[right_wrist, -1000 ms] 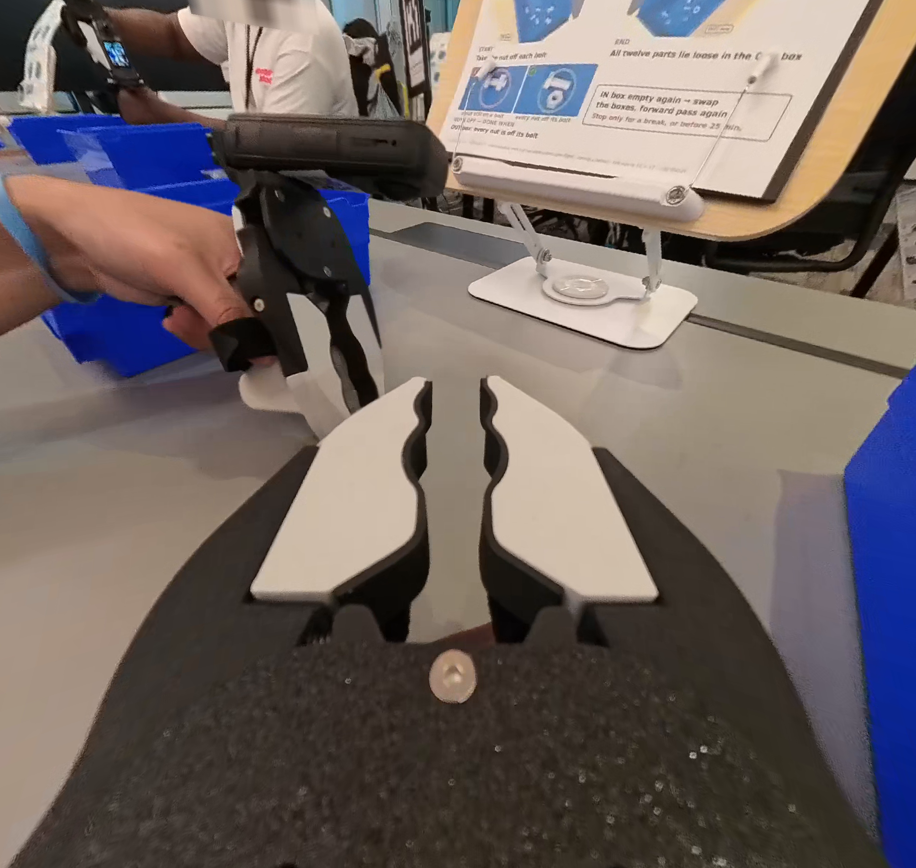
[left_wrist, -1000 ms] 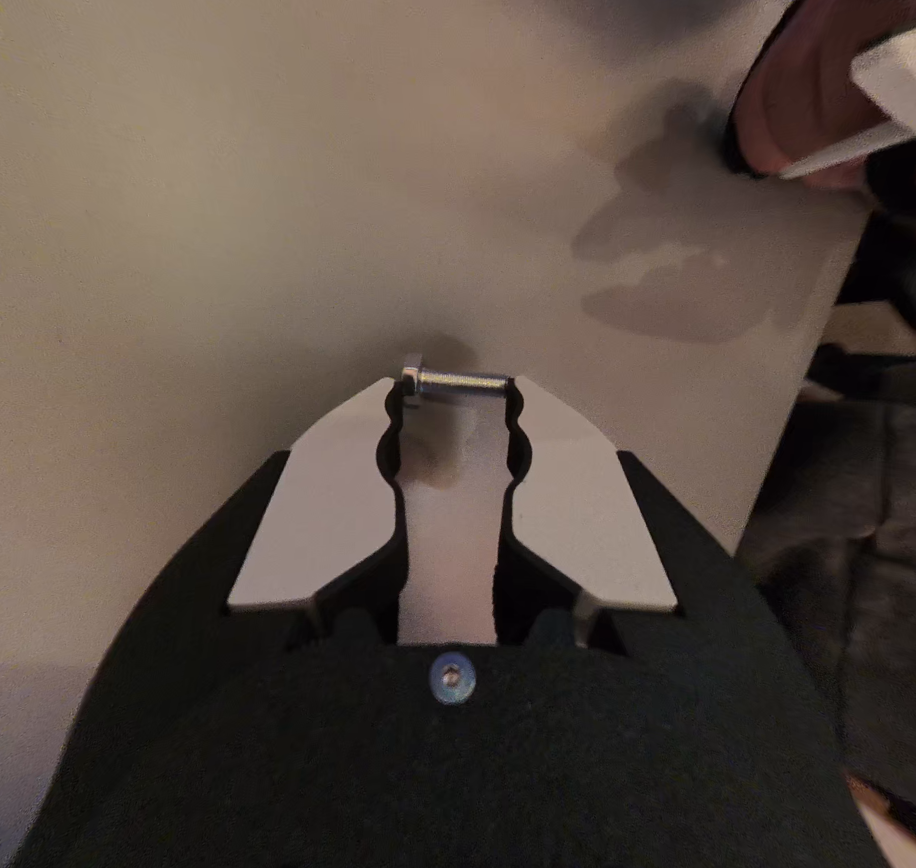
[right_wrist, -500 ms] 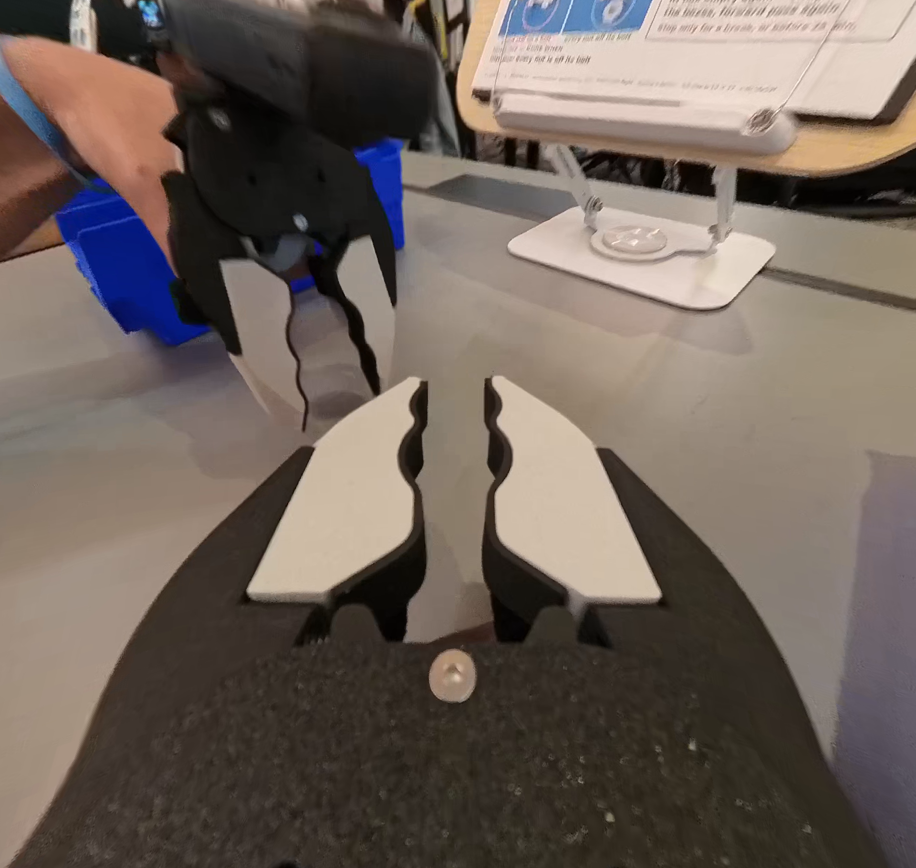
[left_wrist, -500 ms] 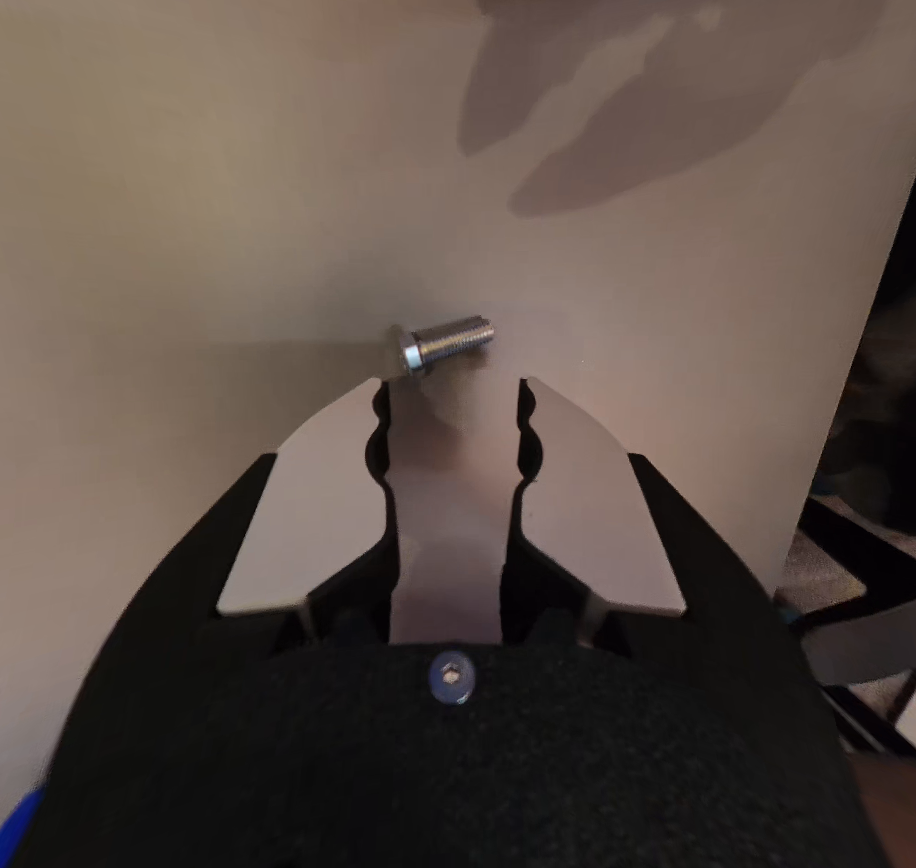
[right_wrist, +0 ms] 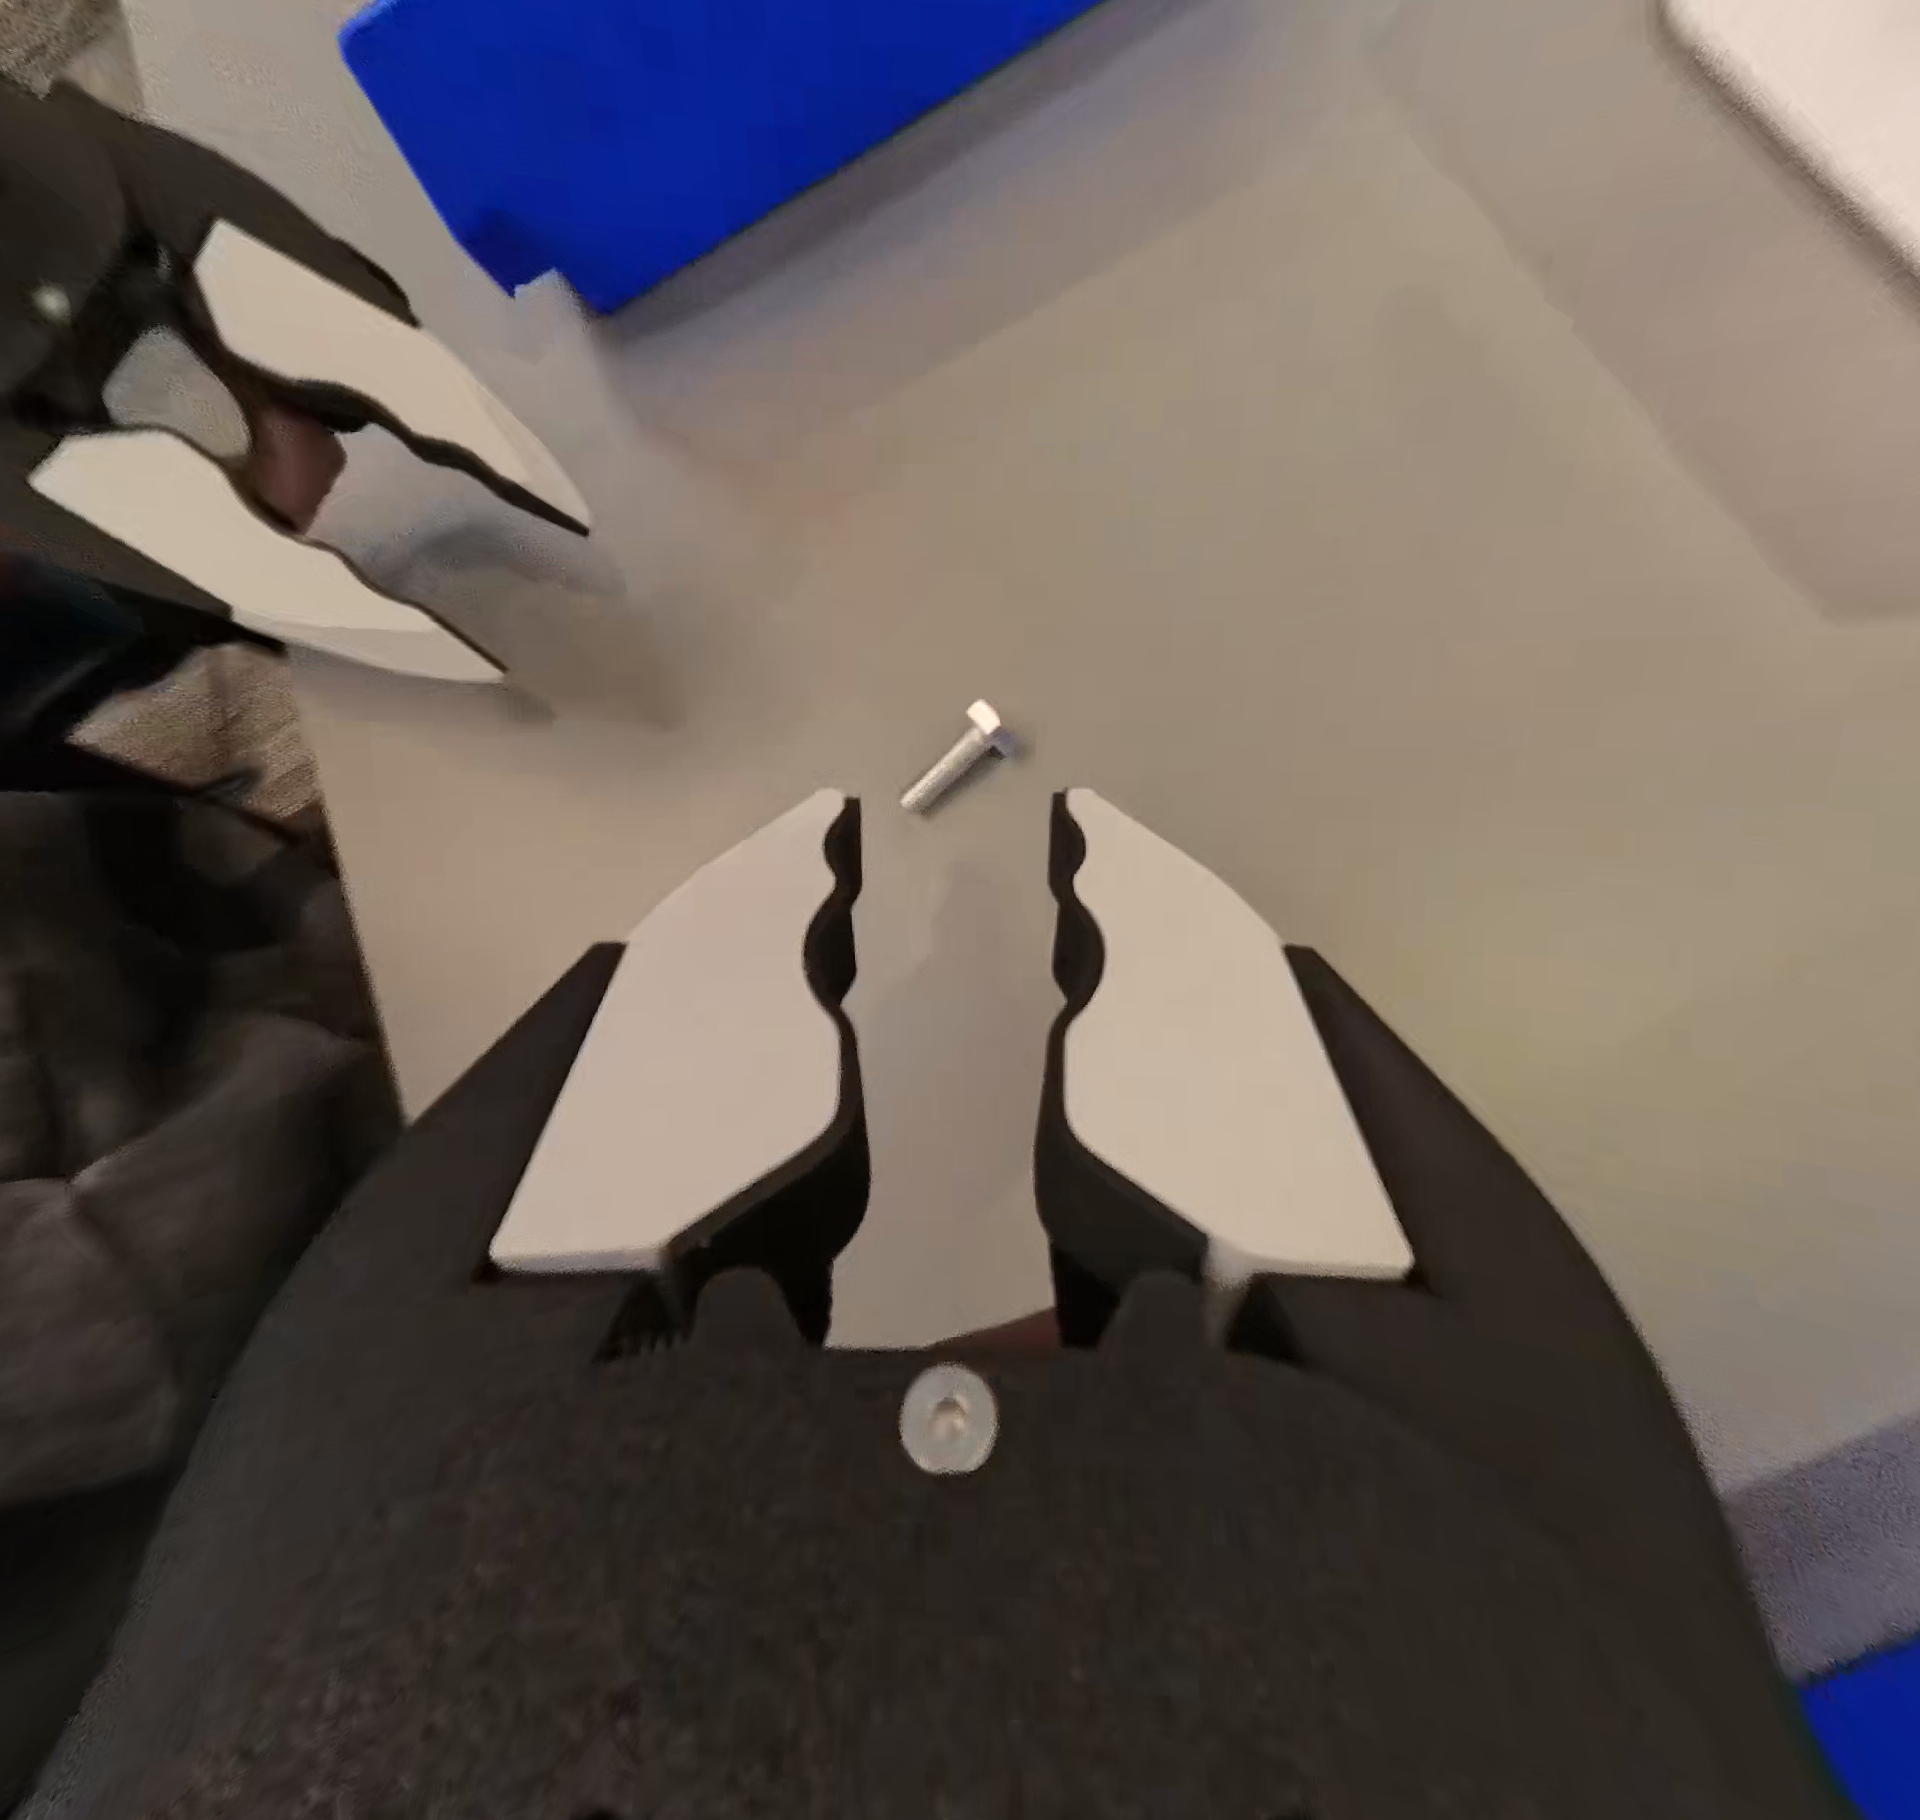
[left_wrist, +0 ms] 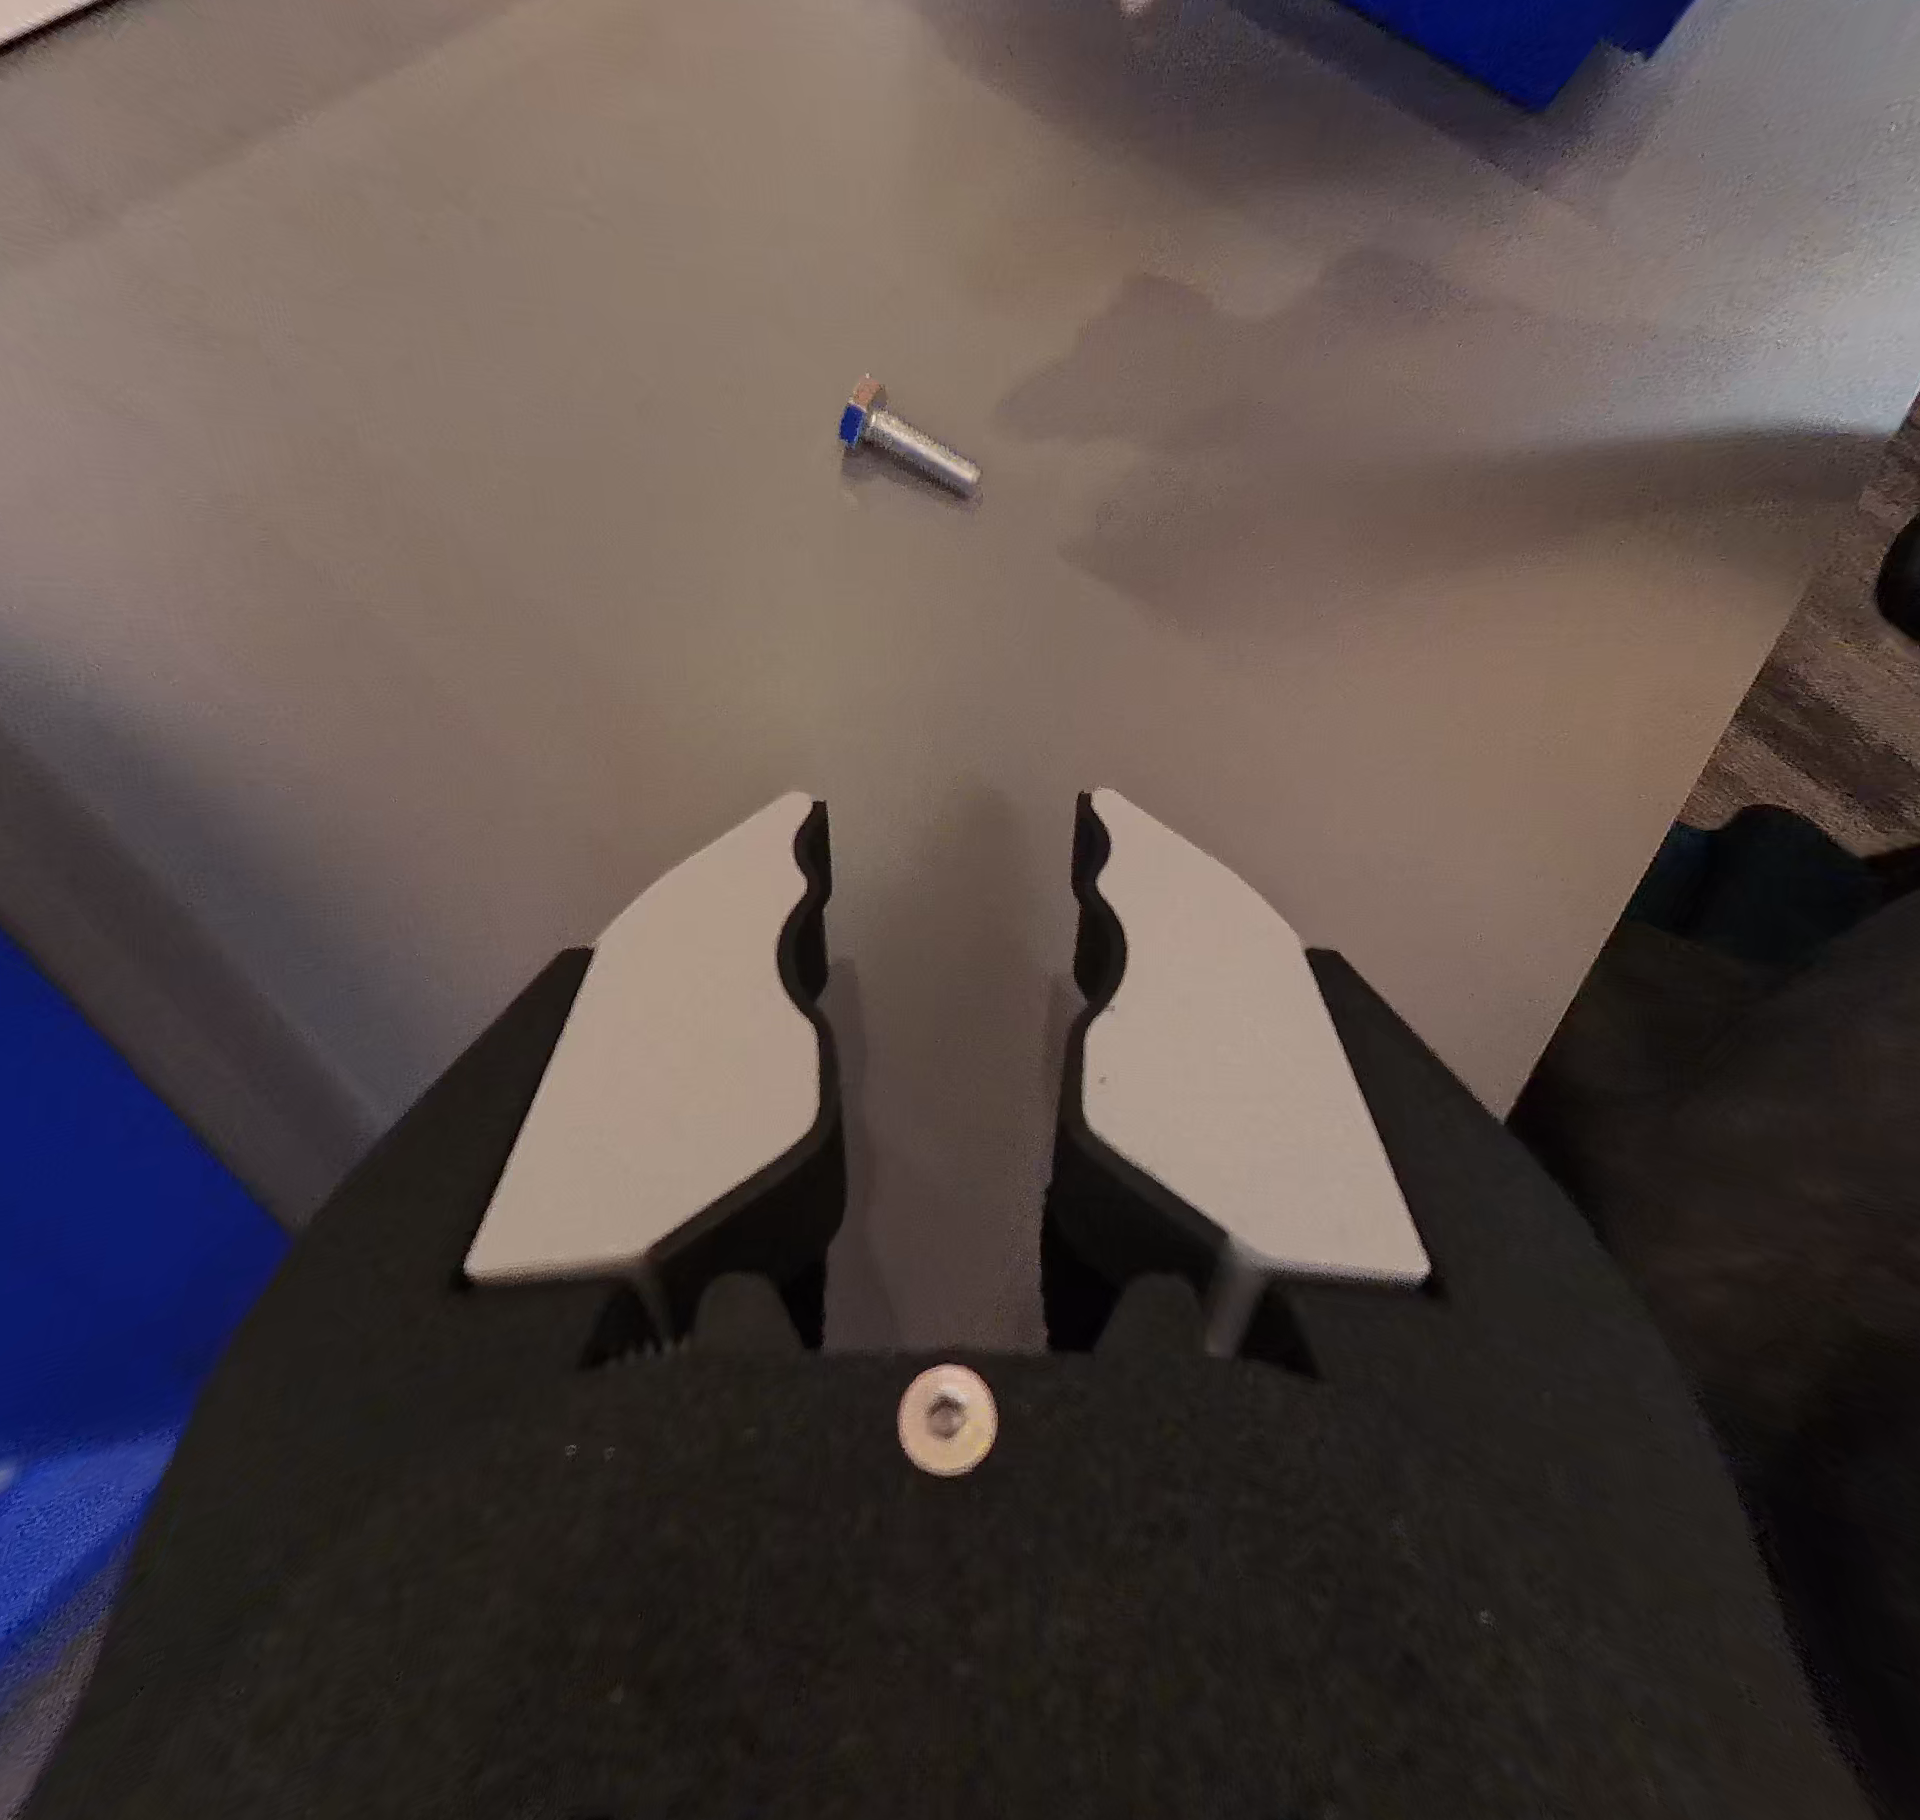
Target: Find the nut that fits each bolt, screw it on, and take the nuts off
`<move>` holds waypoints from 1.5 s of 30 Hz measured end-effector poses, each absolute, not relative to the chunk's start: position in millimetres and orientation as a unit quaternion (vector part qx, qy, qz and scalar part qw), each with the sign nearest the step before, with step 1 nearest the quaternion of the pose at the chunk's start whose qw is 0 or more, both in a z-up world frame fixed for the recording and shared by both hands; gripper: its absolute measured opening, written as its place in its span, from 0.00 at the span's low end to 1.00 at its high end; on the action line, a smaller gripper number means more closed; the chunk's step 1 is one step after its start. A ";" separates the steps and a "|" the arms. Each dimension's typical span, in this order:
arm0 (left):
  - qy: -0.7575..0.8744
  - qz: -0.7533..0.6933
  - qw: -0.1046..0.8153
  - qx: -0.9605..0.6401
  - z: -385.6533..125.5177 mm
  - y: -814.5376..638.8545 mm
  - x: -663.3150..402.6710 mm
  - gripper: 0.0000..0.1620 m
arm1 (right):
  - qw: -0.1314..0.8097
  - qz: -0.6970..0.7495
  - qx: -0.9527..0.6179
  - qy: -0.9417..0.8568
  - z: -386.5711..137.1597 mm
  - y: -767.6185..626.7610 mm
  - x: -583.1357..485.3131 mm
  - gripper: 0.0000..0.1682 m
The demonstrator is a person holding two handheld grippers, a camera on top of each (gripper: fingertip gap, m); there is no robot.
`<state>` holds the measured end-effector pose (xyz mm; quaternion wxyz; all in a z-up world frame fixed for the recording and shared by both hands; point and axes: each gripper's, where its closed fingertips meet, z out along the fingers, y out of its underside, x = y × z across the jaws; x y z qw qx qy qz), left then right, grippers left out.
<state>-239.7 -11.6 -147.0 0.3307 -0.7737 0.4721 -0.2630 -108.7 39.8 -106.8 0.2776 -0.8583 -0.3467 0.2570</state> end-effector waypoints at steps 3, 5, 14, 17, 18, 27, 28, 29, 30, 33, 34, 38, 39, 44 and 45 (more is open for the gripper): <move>0.474 -0.255 0.355 -0.764 -146.7 -17.2 -247.9 0.26 | 0.204 0.207 -0.863 -0.413 -115.6 44.4 -107.6 0.20; 0.475 -0.252 0.350 -0.767 -144.2 -17.7 -250.4 0.26 | 0.186 0.134 -0.841 -0.489 -118.4 47.4 -106.2 0.20; 0.477 -0.253 0.336 -0.771 -155.3 -18.3 -252.3 0.27 | 0.126 0.010 -0.705 -0.697 -151.5 65.2 -123.8 0.17; 0.482 -0.238 0.340 -0.772 -159.3 -15.1 -255.6 0.26 | 0.142 -0.009 -0.642 -0.753 -154.0 69.8 -129.3 0.16; 0.483 -0.237 0.339 -0.772 -159.6 -15.0 -256.6 0.26 | 0.145 -0.004 -0.630 -0.763 -153.3 68.5 -133.2 0.17; 0.488 -0.218 0.357 -0.766 -150.3 -7.0 -259.9 0.27 | 0.159 -0.109 -0.304 -0.933 -161.8 59.2 -131.8 0.18; 0.490 -0.211 0.360 -0.766 -149.3 -5.6 -260.1 0.27 | 0.154 -0.108 -0.280 -0.941 -164.1 59.7 -128.6 0.18; 0.491 -0.206 0.362 -0.765 -148.7 -4.7 -260.2 0.27 | 0.151 -0.105 -0.256 -0.949 -165.9 59.9 -126.3 0.18; 0.492 -0.203 0.365 -0.764 -148.7 -4.3 -260.1 0.27 | 0.152 -0.102 -0.228 -0.956 -166.5 60.3 -125.1 0.17; 0.495 -0.197 0.362 -0.765 -152.9 -4.1 -261.0 0.27 | 0.156 -0.073 -0.197 -0.965 -165.4 61.5 -127.1 0.17; 0.494 -0.198 0.358 -0.767 -154.6 -4.2 -261.0 0.27 | 0.149 -0.057 -0.199 -0.967 -166.3 59.7 -126.8 0.17; 0.486 -0.243 0.323 -0.775 -160.8 -13.3 -257.3 0.27 | 0.143 -0.022 -0.170 -0.975 -169.3 58.8 -130.1 0.17; 0.483 -0.256 0.318 -0.775 -160.2 -15.2 -256.1 0.27 | 0.146 -0.011 -0.167 -0.975 -169.6 58.7 -132.8 0.17; 0.485 -0.247 0.317 -0.777 -162.2 -11.5 -260.4 0.27 | 0.145 0.010 -0.112 -0.983 -179.5 56.3 -139.3 0.17; 0.486 -0.244 0.316 -0.777 -163.2 -11.1 -261.0 0.27 | 0.145 0.008 -0.095 -0.985 -181.7 56.4 -139.6 0.17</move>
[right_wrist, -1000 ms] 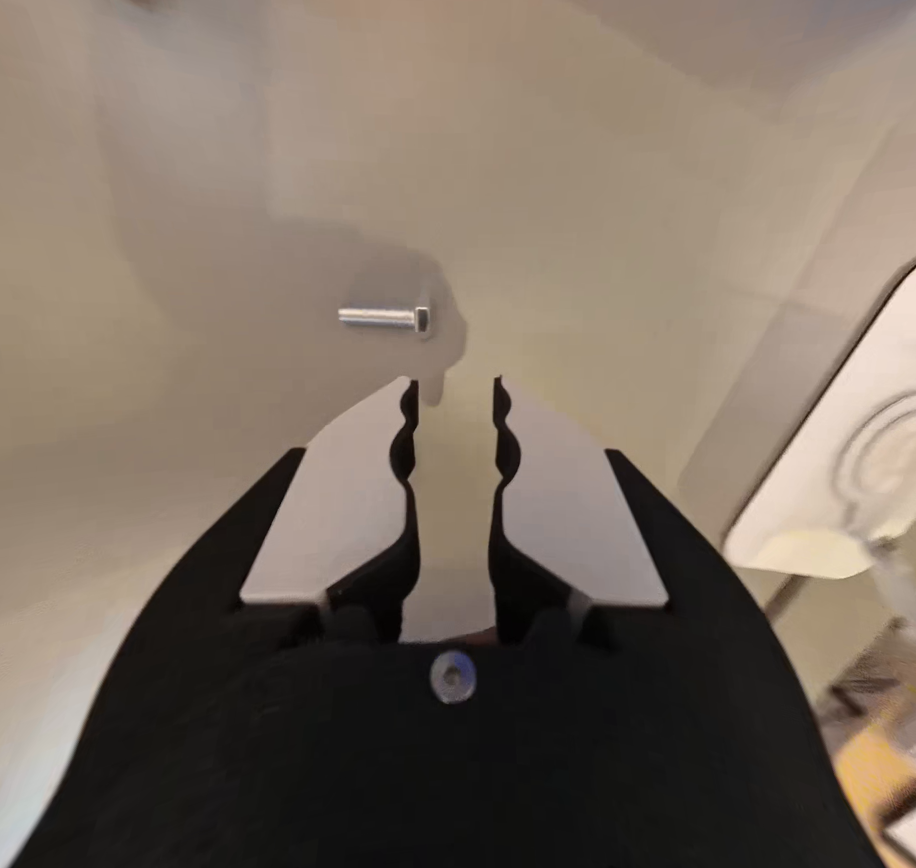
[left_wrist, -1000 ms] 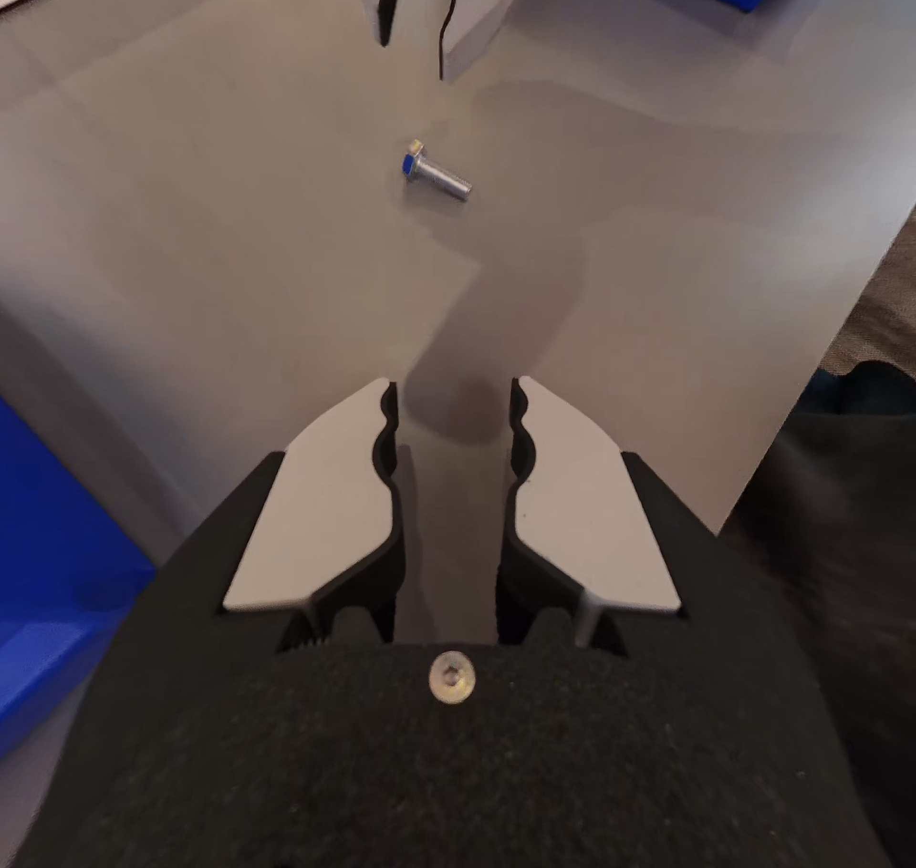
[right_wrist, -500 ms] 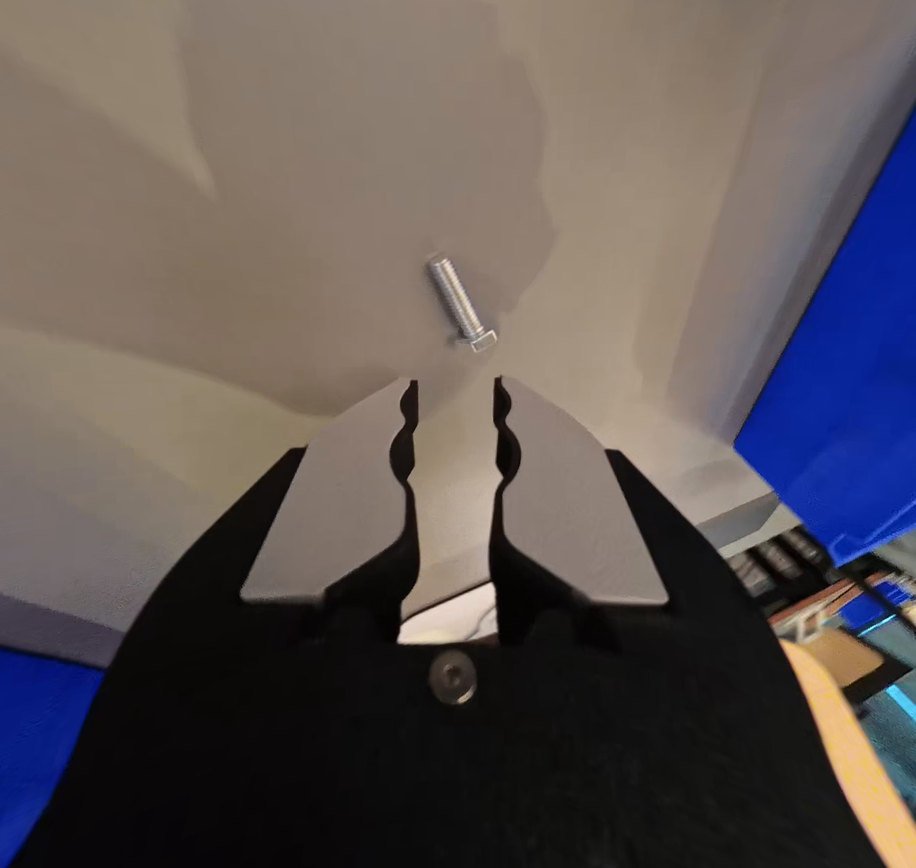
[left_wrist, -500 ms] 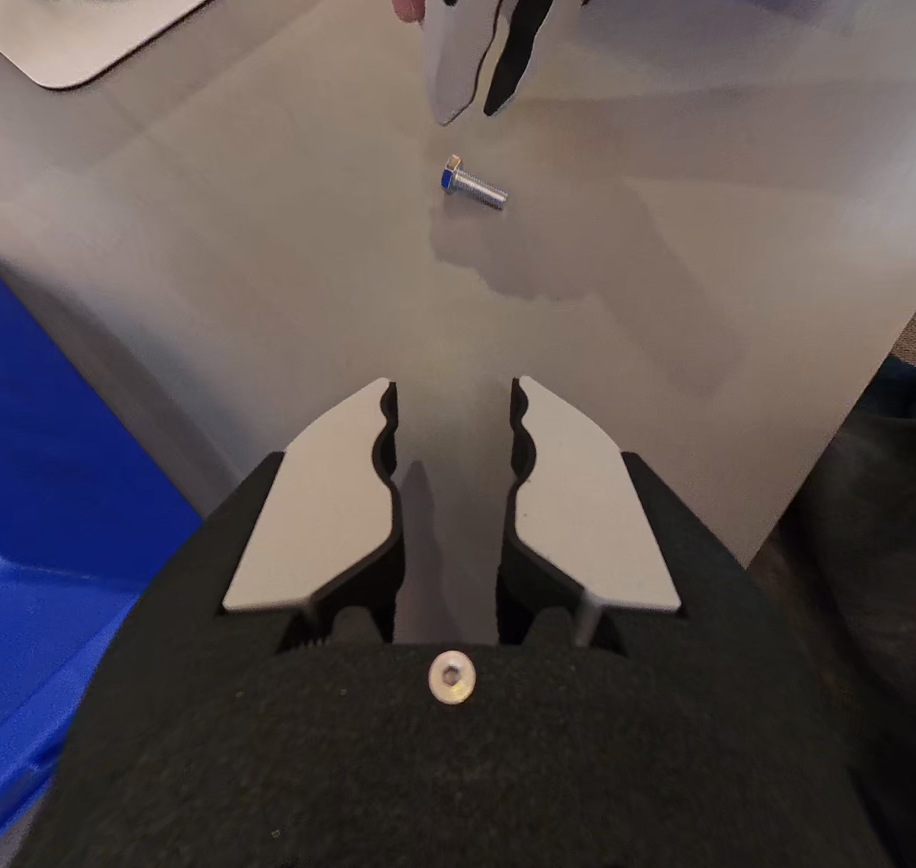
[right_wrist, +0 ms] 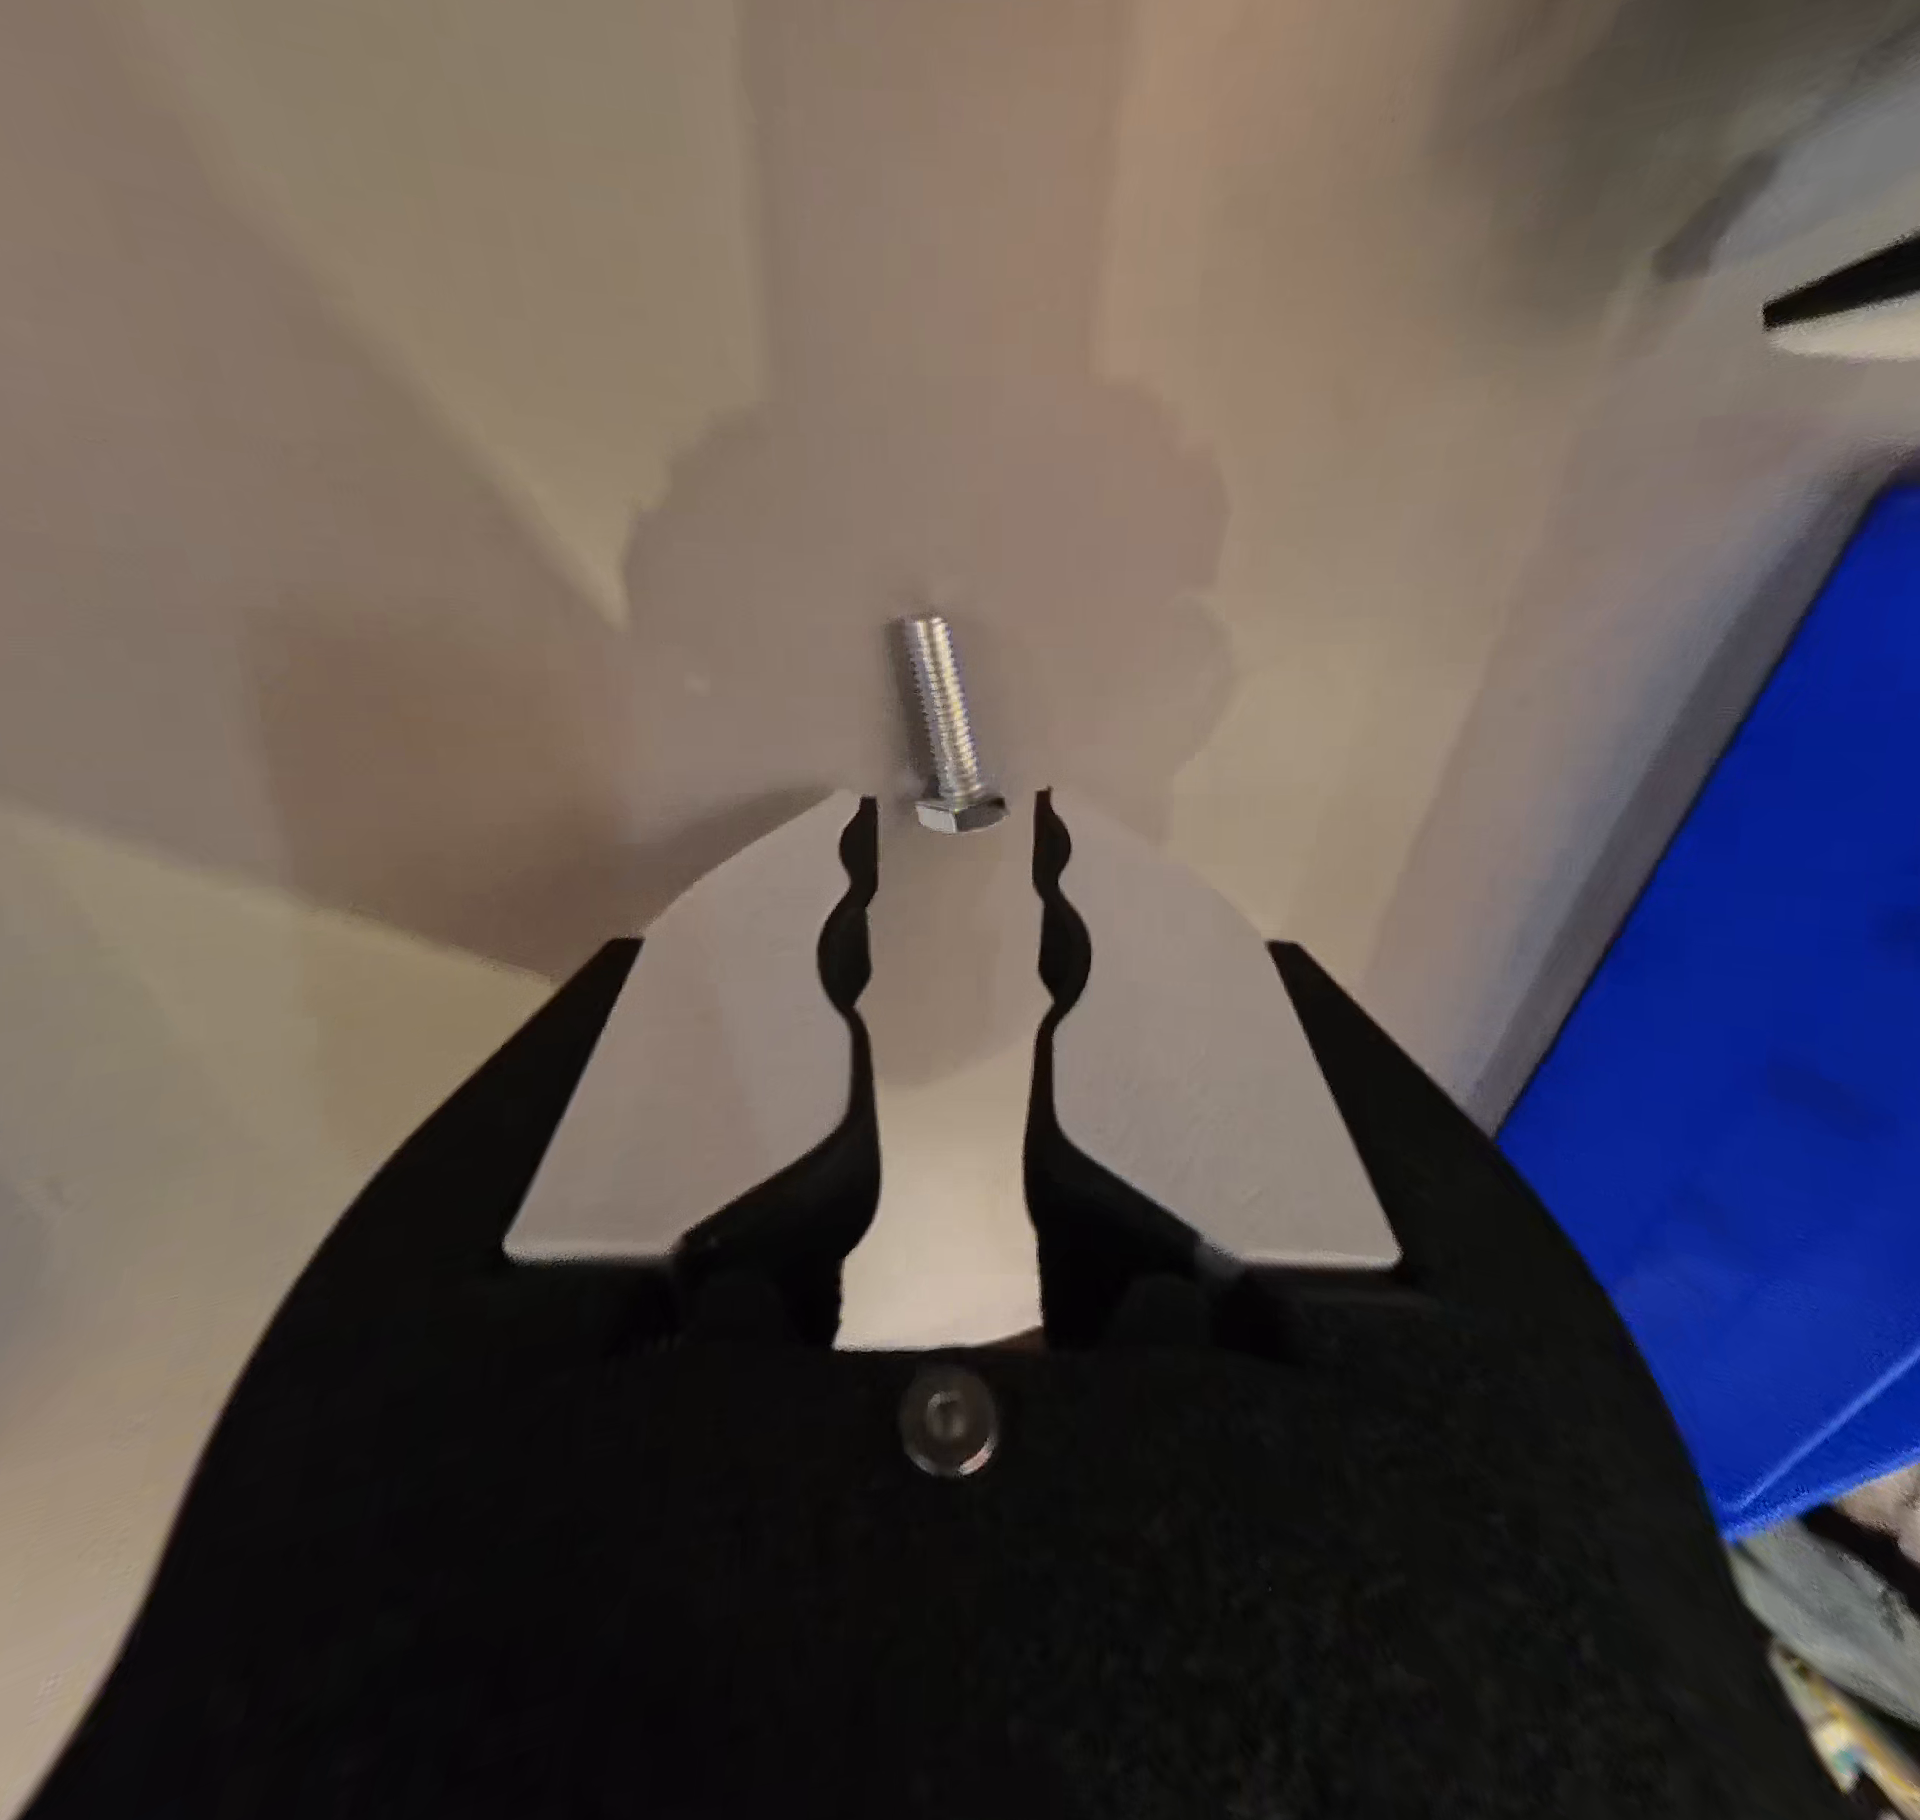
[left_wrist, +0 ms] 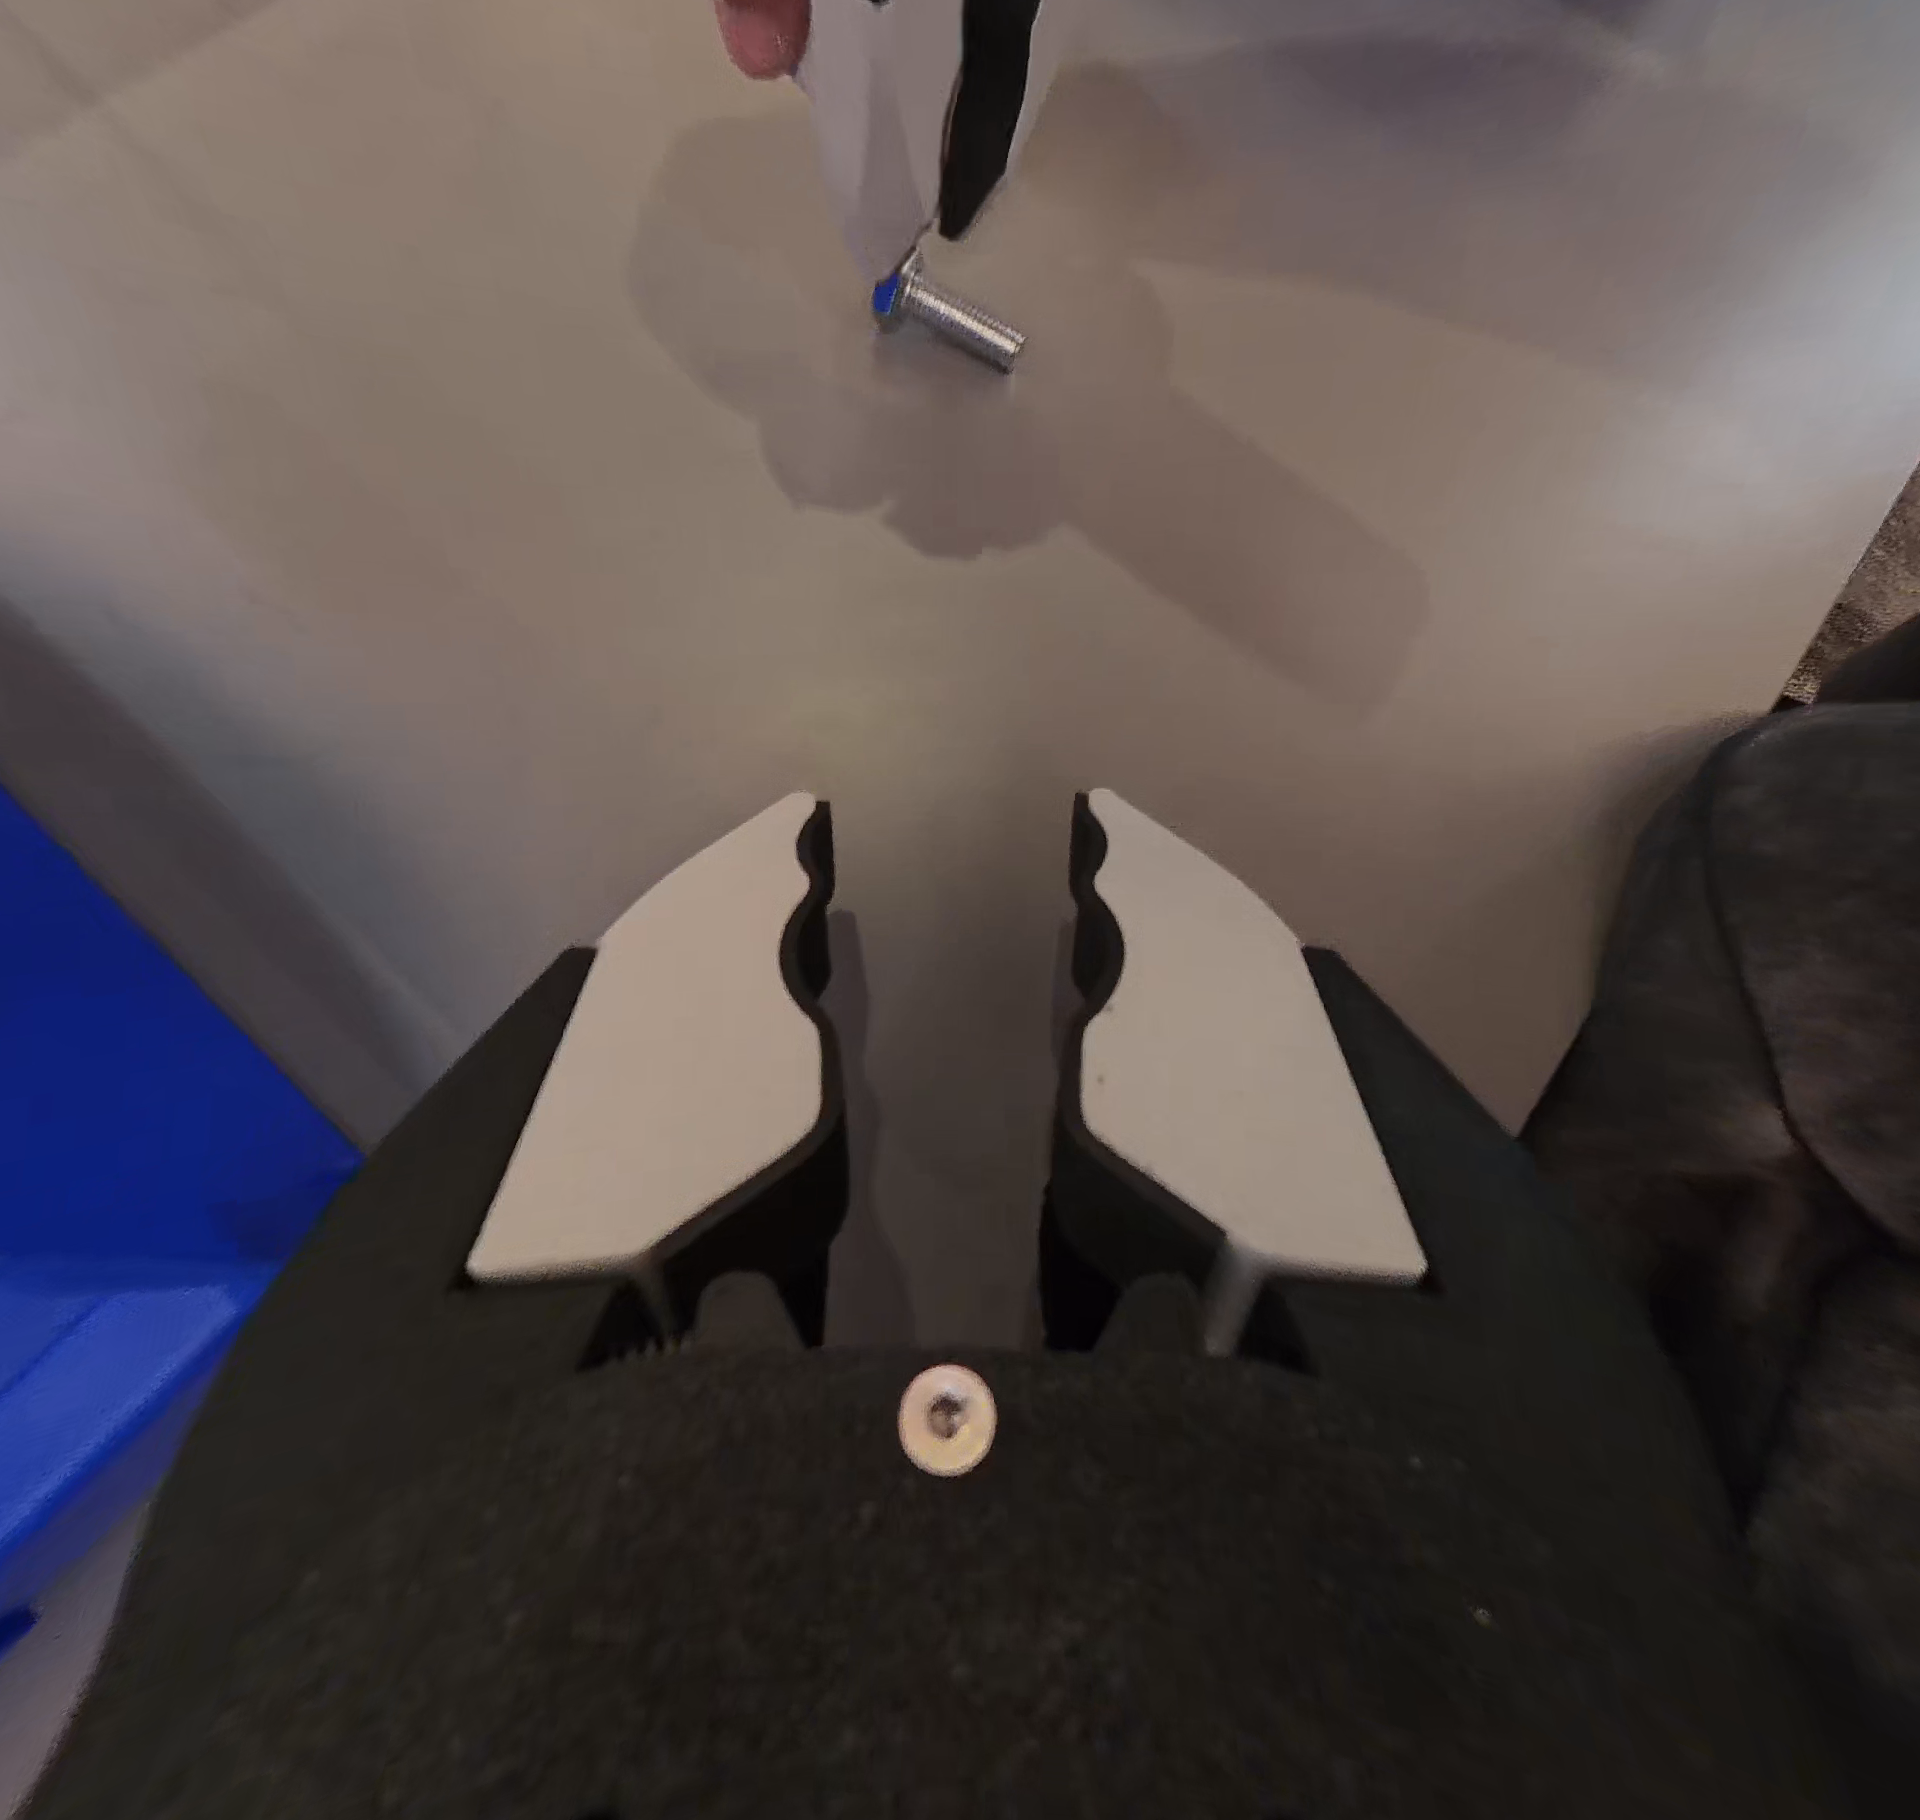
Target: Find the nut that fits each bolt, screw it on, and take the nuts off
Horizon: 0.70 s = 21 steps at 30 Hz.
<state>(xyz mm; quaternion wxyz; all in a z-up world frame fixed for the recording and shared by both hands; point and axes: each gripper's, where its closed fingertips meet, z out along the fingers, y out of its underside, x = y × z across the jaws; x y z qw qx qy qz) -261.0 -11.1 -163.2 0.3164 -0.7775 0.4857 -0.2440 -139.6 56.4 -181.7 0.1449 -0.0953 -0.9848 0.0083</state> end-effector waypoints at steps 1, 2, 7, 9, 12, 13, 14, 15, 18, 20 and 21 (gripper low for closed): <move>0.487 -0.243 0.314 -0.778 -164.4 -11.2 -261.2 0.27 | 0.146 0.008 -0.084 -0.986 -183.1 57.0 -140.4 0.17; 0.489 -0.241 0.313 -0.778 -165.5 -11.4 -261.3 0.27 | 0.148 0.010 -0.078 -0.986 -183.7 57.7 -141.4 0.16; 0.497 -0.238 0.306 -0.777 -169.6 -12.4 -261.0 0.27 | 0.151 0.017 -0.065 -0.986 -186.6 57.8 -142.7 0.15; 0.498 -0.241 0.302 -0.776 -170.3 -13.5 -260.7 0.27 | 0.145 0.017 -0.066 -0.987 -188.6 57.1 -141.7 0.16; 0.501 -0.241 0.299 -0.776 -170.9 -14.5 -261.2 0.27 | 0.131 0.016 -0.063 -0.989 -191.5 58.5 -138.2 0.12; 0.502 -0.240 0.298 -0.776 -170.9 -14.9 -261.2 0.27 | 0.127 0.016 -0.062 -0.990 -191.7 58.7 -137.6 0.12; 0.503 -0.239 0.298 -0.775 -170.9 -15.3 -261.2 0.27 | 0.126 0.017 -0.060 -0.990 -191.7 58.6 -137.6 0.11; 0.504 -0.237 0.299 -0.775 -171.0 -15.5 -261.3 0.28 | 0.121 0.019 -0.064 -0.990 -191.9 58.5 -137.7 0.11; 0.508 -0.232 0.300 -0.774 -171.5 -16.2 -261.1 0.28 | 0.113 0.026 -0.101 -0.988 -191.7 56.2 -141.4 0.11; 0.508 -0.234 0.299 -0.773 -171.4 -17.5 -260.1 0.28 | 0.103 0.040 -0.161 -0.981 -191.4 51.8 -143.4 0.11; 0.506 -0.237 0.299 -0.773 -171.0 -18.3 -259.4 0.28 | 0.105 0.042 -0.190 -0.975 -191.2 51.0 -143.9 0.11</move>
